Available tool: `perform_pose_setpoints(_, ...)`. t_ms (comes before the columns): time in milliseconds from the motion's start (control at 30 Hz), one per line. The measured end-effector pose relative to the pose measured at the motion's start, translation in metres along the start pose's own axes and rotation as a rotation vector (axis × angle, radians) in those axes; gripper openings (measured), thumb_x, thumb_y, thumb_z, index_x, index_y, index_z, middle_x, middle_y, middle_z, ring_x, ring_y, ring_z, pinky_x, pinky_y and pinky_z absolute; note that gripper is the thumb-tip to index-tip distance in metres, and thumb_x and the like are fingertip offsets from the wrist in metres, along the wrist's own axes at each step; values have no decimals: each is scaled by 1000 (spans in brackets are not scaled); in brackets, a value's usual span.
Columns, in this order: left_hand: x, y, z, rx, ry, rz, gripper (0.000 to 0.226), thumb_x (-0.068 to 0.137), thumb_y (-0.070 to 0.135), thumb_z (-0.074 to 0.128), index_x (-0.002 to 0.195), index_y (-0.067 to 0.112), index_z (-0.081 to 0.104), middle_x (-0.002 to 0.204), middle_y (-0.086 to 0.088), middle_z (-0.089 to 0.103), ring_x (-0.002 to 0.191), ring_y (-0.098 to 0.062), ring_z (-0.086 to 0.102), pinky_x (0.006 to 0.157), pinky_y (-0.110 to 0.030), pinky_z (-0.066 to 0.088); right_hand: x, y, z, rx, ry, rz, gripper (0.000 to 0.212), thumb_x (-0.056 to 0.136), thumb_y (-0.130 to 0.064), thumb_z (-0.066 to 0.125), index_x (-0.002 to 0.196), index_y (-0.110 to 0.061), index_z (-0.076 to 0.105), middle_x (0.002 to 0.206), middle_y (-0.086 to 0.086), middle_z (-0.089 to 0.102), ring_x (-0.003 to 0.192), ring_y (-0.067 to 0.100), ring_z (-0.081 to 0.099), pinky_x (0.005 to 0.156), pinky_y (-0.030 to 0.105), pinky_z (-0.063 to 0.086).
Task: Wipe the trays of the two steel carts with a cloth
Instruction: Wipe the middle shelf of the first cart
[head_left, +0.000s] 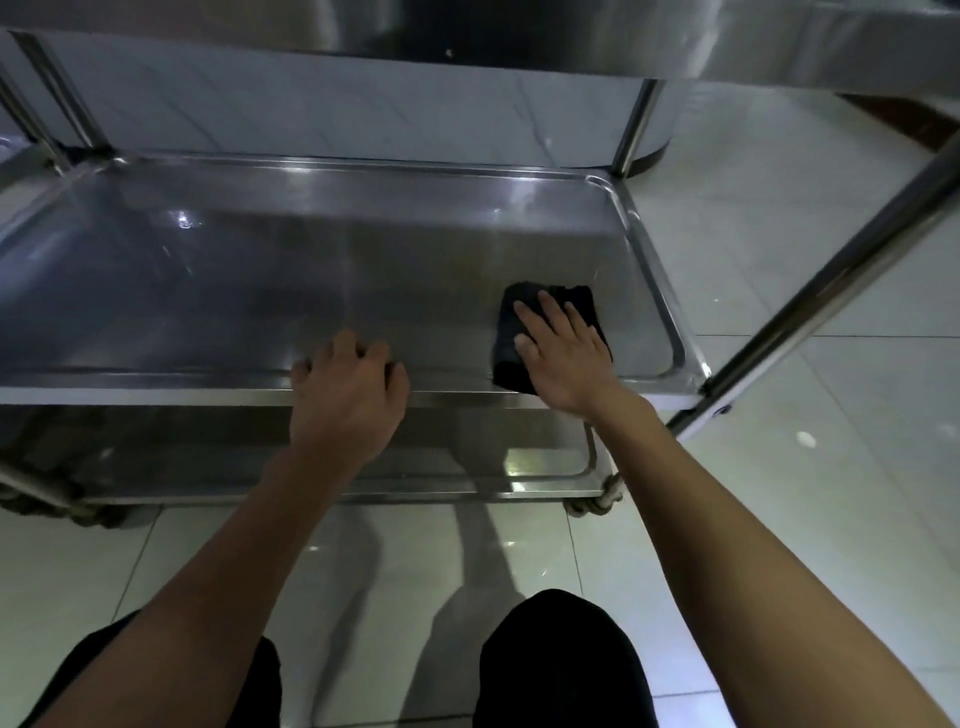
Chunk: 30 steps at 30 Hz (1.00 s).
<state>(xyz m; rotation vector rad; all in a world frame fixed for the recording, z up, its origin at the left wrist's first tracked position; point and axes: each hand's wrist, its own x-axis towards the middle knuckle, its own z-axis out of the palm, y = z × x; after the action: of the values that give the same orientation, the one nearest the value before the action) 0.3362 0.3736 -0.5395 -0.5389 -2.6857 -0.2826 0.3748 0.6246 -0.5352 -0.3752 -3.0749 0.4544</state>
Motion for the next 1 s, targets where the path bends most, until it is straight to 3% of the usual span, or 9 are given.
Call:
perform_pose_setpoints(267, -3, -4, 13, 98, 18, 45, 22, 97, 37, 44, 94, 19, 58, 91, -15, 55, 75, -35, 59, 77, -54, 49, -30, 75, -37, -45, 22, 263, 53, 107, -38, 22, 158, -34, 11, 168, -1, 1, 153, 31, 4, 122, 51, 8)
perform_pose_setpoints(367, -6, -7, 14, 69, 31, 67, 21, 97, 37, 48, 94, 20, 60, 94, -14, 55, 79, -34, 60, 78, -54, 49, -33, 72, -38, -22, 17, 312, 54, 106, -37, 22, 158, -35, 9, 168, -2, -2, 153, 30, 1, 122, 51, 4)
perform_pose_setpoints(567, 3, -34, 7, -79, 54, 101, 37, 99, 52, 32, 98, 32, 65, 98, 1, 62, 86, -23, 62, 77, -46, 50, -29, 62, -31, -33, 32, 309, 55, 106, -38, 22, 159, -33, 7, 168, 0, -4, 153, 31, -3, 121, 53, 3)
perform_pose_setpoints(733, 9, -68, 8, -97, -66, 72, 37, 95, 57, 33, 106, 35, 61, 114, -1, 58, 101, -27, 61, 90, -52, 48, -5, 23, -12, -74, -13, 196, 56, 105, -38, 20, 159, -30, 5, 167, 1, -5, 153, 31, -6, 122, 56, 2)
perform_pose_setpoints(900, 12, -86, -2, -168, -80, -17, 47, 85, 77, 44, 83, 33, 62, 105, 6, 57, 96, -20, 60, 86, -44, 54, 25, -53, 16, -32, -25, 87, 56, 105, -44, 22, 158, -38, 5, 167, -2, -9, 153, 31, -7, 120, 55, 1)
perform_pose_setpoints(1000, 7, -98, -5, -185, -96, -35, 51, 83, 77, 43, 80, 32, 65, 96, 7, 60, 92, -19, 62, 82, -40, 54, 42, -116, 39, -42, -71, -34, 56, 104, -47, 20, 157, -40, 3, 167, -4, -11, 153, 30, -9, 119, 55, -1)
